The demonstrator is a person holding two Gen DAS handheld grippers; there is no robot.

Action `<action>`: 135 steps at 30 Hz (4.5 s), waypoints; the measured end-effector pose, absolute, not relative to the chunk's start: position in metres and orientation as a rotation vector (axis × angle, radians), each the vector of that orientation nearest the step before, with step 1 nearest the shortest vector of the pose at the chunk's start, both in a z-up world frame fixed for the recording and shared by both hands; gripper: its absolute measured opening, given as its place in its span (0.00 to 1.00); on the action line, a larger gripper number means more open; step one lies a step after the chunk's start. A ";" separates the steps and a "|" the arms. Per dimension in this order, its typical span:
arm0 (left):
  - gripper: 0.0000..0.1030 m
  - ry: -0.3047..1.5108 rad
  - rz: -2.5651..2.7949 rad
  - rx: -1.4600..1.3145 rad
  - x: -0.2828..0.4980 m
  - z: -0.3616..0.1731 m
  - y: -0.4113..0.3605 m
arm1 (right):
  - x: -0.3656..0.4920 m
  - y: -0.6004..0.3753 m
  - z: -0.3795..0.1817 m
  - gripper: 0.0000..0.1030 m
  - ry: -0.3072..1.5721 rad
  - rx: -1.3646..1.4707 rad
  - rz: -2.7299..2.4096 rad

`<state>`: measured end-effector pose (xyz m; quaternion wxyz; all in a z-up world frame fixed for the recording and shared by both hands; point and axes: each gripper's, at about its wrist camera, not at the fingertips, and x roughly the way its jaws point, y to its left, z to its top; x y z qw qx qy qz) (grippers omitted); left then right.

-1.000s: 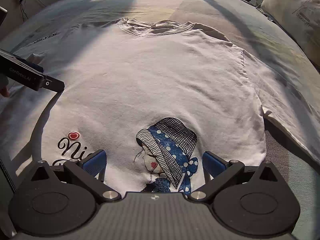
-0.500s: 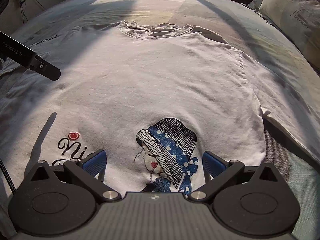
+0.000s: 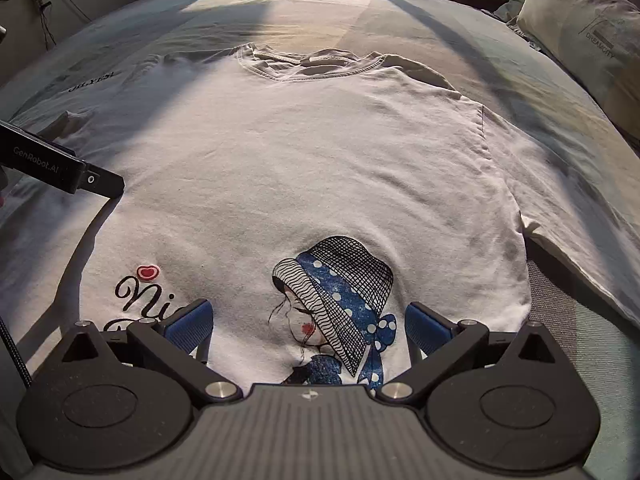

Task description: Fold clothes

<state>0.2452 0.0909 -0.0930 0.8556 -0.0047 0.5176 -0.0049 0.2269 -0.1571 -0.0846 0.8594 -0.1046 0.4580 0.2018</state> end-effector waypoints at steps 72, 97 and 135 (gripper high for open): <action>0.99 1.077 0.399 -0.242 0.172 -0.085 0.496 | 0.192 0.194 -0.021 1.00 1.067 -0.251 0.769; 0.99 0.884 0.377 -0.701 0.099 -0.075 0.474 | 0.190 0.192 -0.004 1.00 1.076 -0.246 0.769; 0.99 0.376 0.497 -1.093 0.092 -0.115 0.516 | 0.222 0.211 -0.001 1.00 1.050 -0.286 0.817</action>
